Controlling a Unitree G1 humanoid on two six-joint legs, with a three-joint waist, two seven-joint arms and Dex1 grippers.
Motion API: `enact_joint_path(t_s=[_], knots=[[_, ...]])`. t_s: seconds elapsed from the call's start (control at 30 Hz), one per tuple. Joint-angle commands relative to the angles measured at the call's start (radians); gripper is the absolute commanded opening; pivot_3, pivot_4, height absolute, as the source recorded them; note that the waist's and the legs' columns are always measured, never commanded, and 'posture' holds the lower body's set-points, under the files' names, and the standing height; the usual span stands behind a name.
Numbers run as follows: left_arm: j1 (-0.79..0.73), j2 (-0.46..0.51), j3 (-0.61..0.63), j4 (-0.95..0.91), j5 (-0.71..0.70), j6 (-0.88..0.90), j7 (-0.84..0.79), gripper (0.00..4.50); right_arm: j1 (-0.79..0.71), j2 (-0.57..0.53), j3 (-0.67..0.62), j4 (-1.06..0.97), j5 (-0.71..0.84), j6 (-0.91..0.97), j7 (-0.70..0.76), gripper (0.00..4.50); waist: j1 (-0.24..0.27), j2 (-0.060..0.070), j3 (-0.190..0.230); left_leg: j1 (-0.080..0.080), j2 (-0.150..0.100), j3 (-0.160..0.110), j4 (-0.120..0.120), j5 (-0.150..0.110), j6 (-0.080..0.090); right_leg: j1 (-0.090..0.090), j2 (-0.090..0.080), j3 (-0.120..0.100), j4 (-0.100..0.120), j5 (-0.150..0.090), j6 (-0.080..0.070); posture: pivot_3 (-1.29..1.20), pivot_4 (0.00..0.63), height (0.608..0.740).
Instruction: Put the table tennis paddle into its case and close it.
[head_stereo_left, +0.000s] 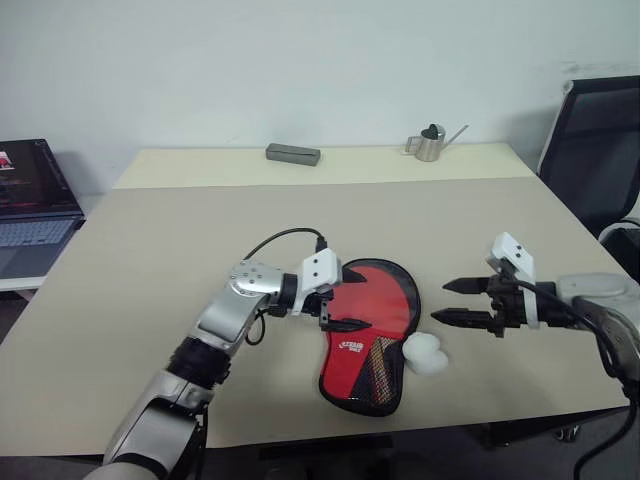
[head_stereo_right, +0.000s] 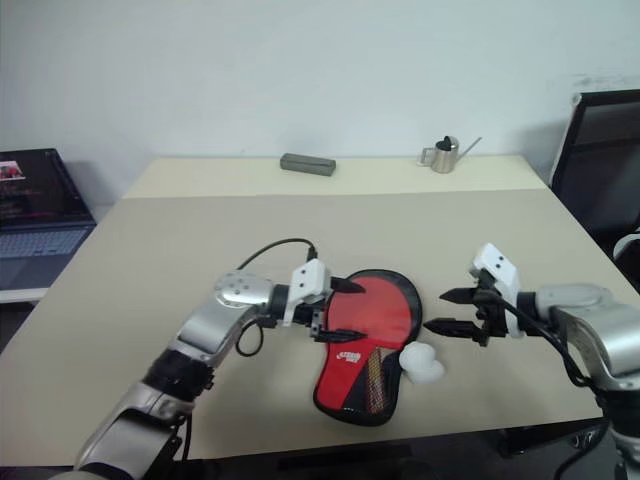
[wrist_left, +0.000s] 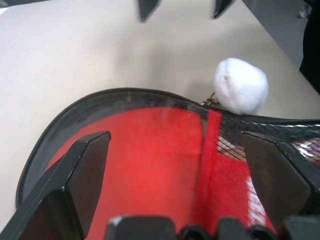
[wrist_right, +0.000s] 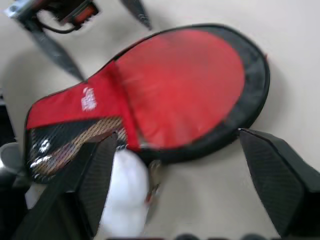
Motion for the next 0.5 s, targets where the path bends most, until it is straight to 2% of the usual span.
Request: enact_joint_path(t_s=[0.03, 0.17, 0.3, 0.5], knots=[[-0.046, -0.054, -0.020, 0.101, 0.050, -0.081, 0.035, 4.50, 0.056, -0.012, -0.093, -0.097, 0.083, 0.055, -0.028, 4.10, 0.000, 0.000, 0.000, 0.000, 0.000, 0.000, 0.000, 0.000, 0.000, 0.000, 0.000, 0.000, 0.000, 0.000, 0.000, 0.00, 0.150, 0.740], [-0.068, -0.121, -0.039, 0.228, 0.089, -0.151, 0.047, 4.50, 0.153, -0.010, -0.140, -0.184, 0.167, 0.119, -0.050, 4.10, 0.003, -0.002, 0.001, 0.000, 0.000, 0.000, 0.000, 0.000, 0.000, 0.000, 0.000, 0.000, -0.001, 0.001, 0.001, 0.00, 0.150, 0.740], [-0.083, -0.163, -0.048, 0.323, 0.122, -0.211, 0.053, 4.50, 0.210, 0.003, -0.110, -0.232, 0.171, 0.104, -0.093, 4.10, 0.002, -0.002, 0.001, 0.000, 0.000, 0.000, 0.000, 0.000, 0.000, 0.001, 0.000, 0.000, -0.001, 0.001, 0.001, 0.00, 0.150, 0.740], [-0.063, -0.182, -0.058, 0.336, 0.144, -0.248, 0.037, 4.50, 0.211, 0.055, -0.004, -0.204, 0.075, 0.032, -0.205, 4.10, 0.002, -0.003, 0.001, 0.000, 0.000, 0.000, 0.000, 0.000, 0.000, 0.002, 0.000, 0.000, -0.001, 0.001, 0.002, 0.00, 0.150, 0.740]])
